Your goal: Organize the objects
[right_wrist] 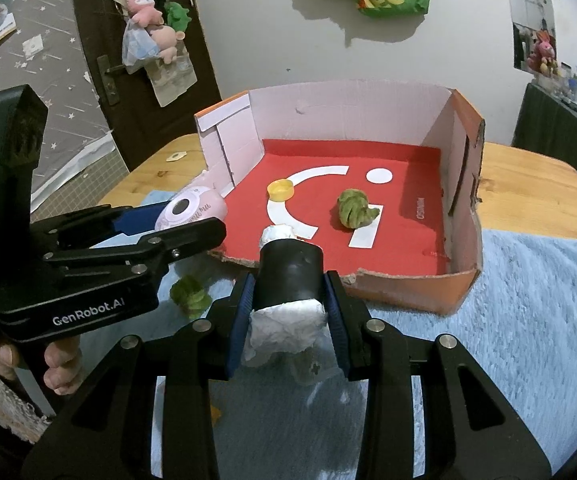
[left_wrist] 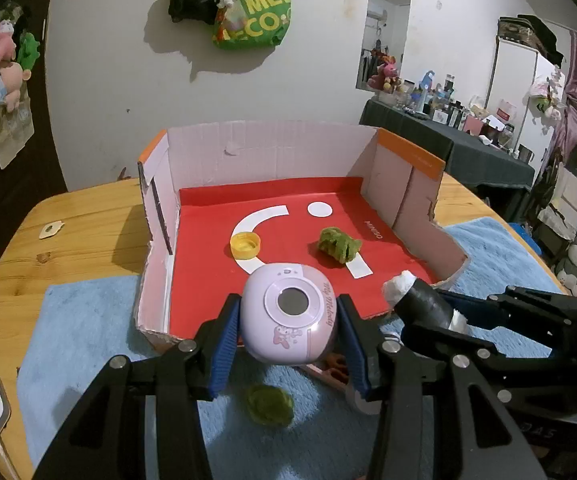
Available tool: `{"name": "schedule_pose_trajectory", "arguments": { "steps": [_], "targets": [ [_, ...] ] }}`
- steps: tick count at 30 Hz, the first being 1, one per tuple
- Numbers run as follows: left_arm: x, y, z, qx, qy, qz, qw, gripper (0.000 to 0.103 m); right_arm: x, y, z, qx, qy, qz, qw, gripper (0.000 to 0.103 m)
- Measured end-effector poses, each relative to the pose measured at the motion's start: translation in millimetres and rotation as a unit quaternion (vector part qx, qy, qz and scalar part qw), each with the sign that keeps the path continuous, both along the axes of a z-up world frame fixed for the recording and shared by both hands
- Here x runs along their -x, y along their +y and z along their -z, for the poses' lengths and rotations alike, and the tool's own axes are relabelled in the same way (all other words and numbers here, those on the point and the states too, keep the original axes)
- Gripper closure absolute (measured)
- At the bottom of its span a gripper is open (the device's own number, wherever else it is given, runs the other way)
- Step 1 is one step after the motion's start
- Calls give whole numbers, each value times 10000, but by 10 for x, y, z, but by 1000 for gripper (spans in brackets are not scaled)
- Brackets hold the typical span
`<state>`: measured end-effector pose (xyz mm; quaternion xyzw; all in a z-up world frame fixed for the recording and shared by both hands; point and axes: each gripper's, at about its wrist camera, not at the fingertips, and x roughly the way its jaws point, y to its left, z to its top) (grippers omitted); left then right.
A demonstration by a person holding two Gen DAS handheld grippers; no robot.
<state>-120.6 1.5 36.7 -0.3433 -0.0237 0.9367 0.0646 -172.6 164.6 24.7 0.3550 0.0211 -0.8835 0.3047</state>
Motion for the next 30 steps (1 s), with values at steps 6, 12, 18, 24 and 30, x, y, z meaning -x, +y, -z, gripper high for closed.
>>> {"name": "schedule_pose_trajectory", "arguments": {
  "steps": [6,12,18,24,30],
  "targets": [
    [86,-25,32,21,-62,-33,10000,54,55,-47,-3,-46,9,-38,10000,69],
    [126,-44,41,17,-85,-44,10000,54,96,-69,-34,-49,23,-45,10000,69],
    [157,-54,32,27,-64,-35,10000,54,157,-96,-92,-61,95,-61,9999,69],
    [240,-75,6,64,-35,-26,10000,54,218,-119,-109,-75,88,-74,9999,69],
    [301,-92,28,59,-101,-25,9999,54,291,-129,-85,-58,-18,-93,9999,69]
  ]
}}
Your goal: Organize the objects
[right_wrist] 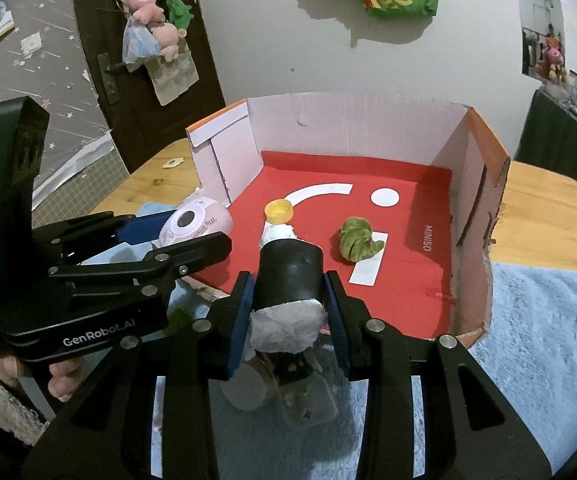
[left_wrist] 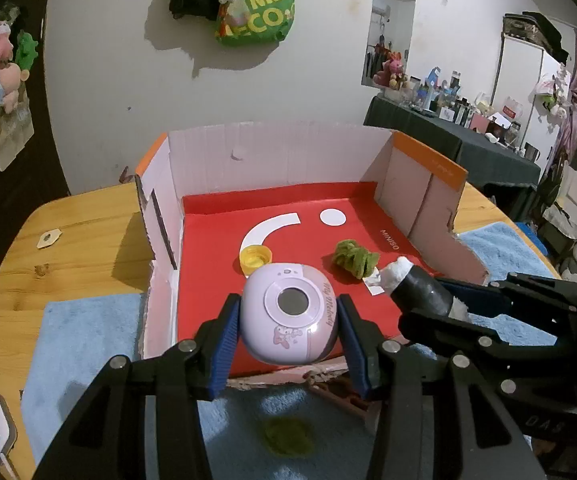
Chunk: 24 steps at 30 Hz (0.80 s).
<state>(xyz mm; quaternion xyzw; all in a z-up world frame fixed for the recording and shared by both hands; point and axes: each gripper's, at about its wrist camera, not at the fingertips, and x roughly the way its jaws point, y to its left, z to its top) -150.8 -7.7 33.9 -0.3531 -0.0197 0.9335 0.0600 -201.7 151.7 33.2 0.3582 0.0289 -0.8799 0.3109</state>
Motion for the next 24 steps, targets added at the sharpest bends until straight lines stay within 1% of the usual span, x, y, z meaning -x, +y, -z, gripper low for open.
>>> {"name": "schedule_pose_trajectory", "arguments": {
  "steps": [9,19,24],
  "targets": [
    [108,-54,68,-29,-169,34,9998,54,101,-32,29,-52,-111,22,9999,69],
    [226,-95,160,-77,-452,63,9989,54,240,-113,134,-180,-371,-91,9991,69],
    [290,-90,212,-62,-570,86,9983,54,312,-124,176,-313,-439,-74,9985,71]
  ]
}}
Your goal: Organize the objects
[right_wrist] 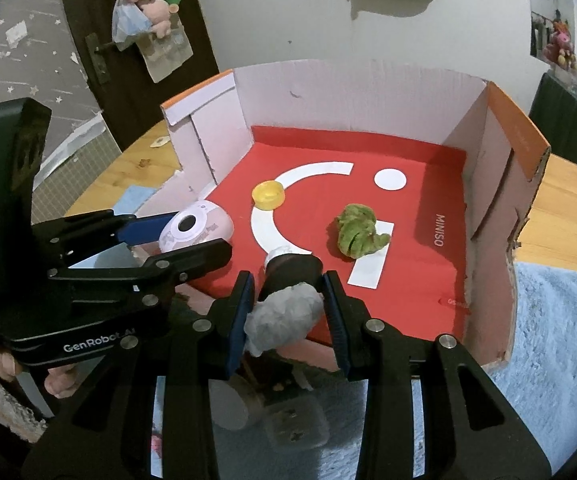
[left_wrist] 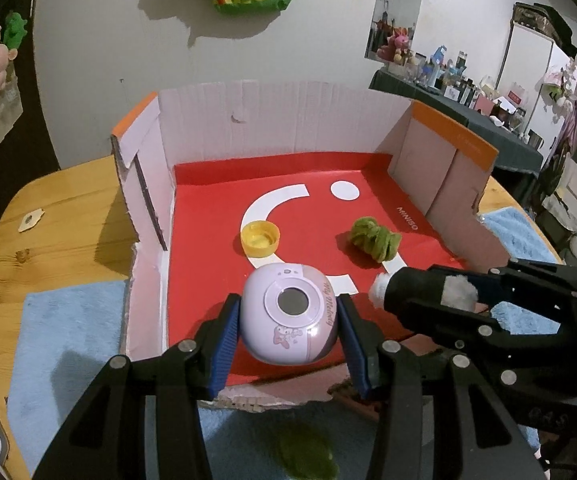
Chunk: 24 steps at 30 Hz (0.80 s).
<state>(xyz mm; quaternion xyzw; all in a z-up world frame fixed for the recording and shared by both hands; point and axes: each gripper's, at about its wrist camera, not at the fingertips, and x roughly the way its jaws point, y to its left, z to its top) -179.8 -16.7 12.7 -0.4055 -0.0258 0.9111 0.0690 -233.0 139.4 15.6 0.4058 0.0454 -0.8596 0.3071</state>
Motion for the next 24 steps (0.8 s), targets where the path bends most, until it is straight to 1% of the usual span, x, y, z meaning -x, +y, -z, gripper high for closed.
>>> {"name": "schedule_pose_trajectory", "arguments": {
  "steps": [5,10,13,16,24],
  "targets": [
    [61,-2,30,-47,-74,10,10000,54,51,-20,41,-141,-37,-46,9999,73],
    [125,4,71,-10,-145,5,9999,54,85,-5,92,-219,-73,-73,9997,74],
    [164,-3,95,2,-207,-5,9998,54,134,22,101,-187,-98,-25,9998,74],
    [216,-22,124,-67,-281,-20,9996,54,187,26,120,-174,-117,9,9998,74],
    [306,-34,219,-59,-406,-111,9991,54,294,42,167,-186,50,291,9994,74]
  ]
}}
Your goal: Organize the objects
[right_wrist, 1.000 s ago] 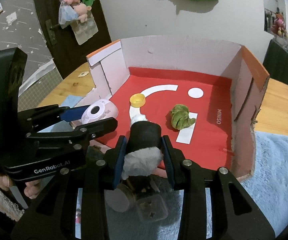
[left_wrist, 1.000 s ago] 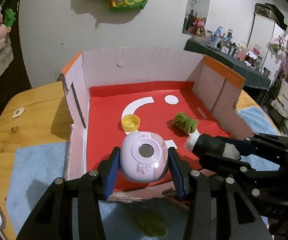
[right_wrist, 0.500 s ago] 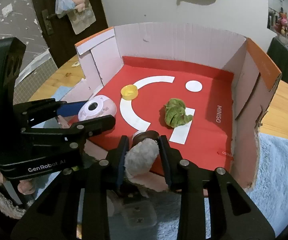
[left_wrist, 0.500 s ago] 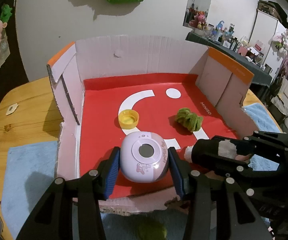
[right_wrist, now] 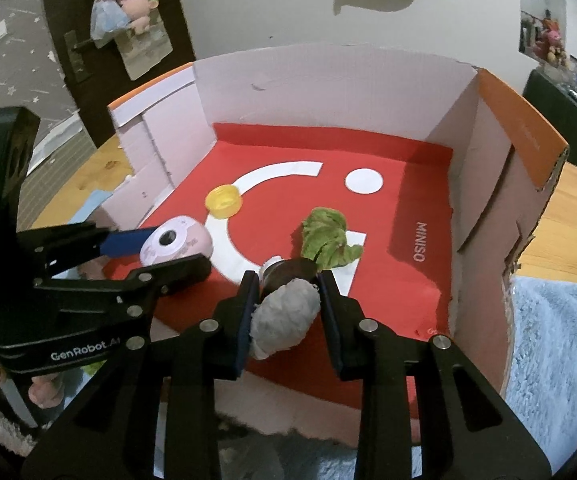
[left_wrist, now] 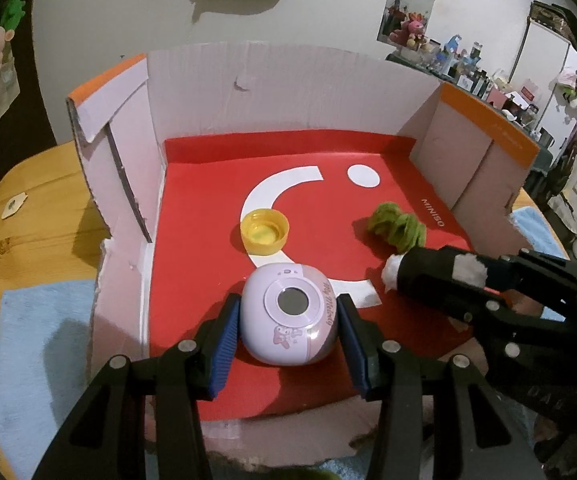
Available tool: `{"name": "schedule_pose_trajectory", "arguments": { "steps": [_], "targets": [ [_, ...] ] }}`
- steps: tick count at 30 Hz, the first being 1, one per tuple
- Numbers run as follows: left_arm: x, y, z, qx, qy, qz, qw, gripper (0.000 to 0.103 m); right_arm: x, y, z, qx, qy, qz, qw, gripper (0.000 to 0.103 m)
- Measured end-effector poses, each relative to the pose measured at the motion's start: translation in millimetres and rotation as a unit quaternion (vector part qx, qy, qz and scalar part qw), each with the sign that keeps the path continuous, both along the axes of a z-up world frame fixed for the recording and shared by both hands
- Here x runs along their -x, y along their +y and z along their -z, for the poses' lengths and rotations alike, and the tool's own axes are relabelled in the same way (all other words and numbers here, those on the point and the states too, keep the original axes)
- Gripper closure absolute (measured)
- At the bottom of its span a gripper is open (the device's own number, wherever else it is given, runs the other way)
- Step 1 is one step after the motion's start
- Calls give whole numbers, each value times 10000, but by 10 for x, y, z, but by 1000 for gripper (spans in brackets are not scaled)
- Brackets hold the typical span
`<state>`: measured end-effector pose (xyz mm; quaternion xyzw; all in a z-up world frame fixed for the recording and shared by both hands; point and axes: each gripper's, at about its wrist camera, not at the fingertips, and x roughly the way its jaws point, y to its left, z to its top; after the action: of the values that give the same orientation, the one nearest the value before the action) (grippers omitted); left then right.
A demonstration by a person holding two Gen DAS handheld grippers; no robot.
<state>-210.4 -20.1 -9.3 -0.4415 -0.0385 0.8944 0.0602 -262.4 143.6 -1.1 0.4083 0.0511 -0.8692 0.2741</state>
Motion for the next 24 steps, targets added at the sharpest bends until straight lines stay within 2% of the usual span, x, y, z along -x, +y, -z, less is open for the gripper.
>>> {"name": "schedule_pose_trajectory", "arguments": {
  "steps": [9,24],
  "targets": [
    [69,-1,13,56,19,-70,10000,54,111,80,50,-99,51,257,9996,75],
    [89,10,32,106,41,-82,9999,54,121,95,79,-153,27,221,9996,75]
  ]
}}
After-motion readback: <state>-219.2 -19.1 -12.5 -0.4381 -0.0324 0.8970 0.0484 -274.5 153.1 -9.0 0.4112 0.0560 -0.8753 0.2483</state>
